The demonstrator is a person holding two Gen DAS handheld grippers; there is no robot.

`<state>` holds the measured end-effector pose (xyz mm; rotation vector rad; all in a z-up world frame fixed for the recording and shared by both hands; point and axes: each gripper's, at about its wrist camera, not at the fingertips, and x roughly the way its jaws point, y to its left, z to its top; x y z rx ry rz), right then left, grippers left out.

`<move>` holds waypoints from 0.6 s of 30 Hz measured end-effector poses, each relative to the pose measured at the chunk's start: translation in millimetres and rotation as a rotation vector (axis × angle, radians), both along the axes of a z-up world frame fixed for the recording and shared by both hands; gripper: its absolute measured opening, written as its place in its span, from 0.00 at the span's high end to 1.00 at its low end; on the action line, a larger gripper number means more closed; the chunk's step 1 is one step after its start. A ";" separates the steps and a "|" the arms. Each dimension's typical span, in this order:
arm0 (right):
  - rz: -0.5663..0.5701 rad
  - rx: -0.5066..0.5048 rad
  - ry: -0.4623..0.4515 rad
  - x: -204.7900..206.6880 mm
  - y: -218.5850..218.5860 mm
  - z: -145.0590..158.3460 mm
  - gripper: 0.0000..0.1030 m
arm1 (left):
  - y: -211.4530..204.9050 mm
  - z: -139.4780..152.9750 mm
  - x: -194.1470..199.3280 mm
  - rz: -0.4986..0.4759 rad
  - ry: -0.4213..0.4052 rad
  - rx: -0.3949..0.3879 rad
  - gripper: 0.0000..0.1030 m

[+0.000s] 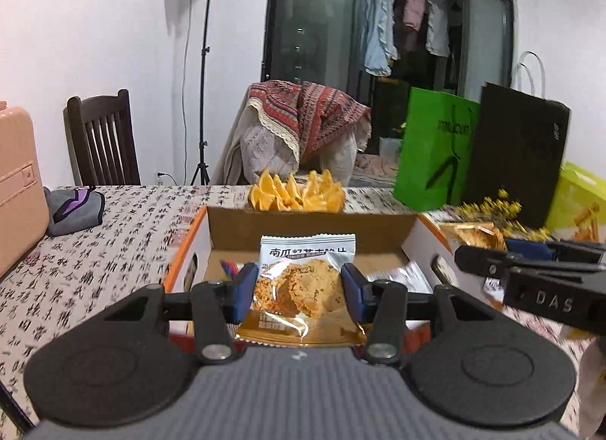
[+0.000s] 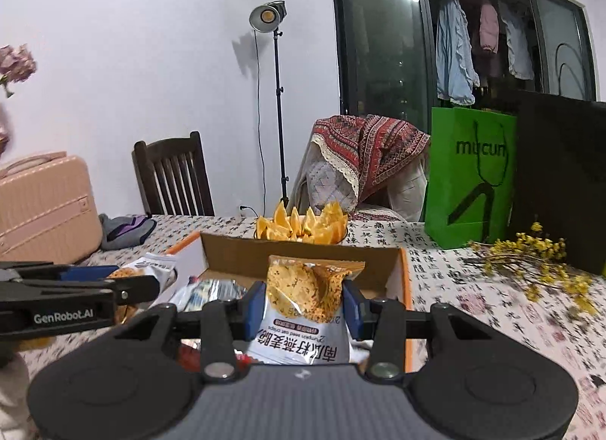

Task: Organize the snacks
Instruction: 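Carry both cracker packets into the cardboard box and open both grippers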

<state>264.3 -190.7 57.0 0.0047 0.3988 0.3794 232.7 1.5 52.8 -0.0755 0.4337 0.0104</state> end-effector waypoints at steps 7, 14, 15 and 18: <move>-0.028 0.022 0.042 43.9 11.3 -25.7 0.59 | 14.4 -14.3 48.0 0.095 0.010 -0.059 0.52; -0.007 -0.014 0.089 52.9 11.6 -48.3 0.59 | 15.6 -36.1 55.5 0.088 0.050 -0.024 0.50; -0.003 -0.019 0.090 52.6 11.9 -50.0 0.59 | 16.7 -36.8 53.7 0.091 0.044 -0.026 0.43; 0.004 -0.019 0.101 52.5 10.0 -53.9 0.55 | 17.9 -35.5 45.9 0.104 0.014 -0.030 0.07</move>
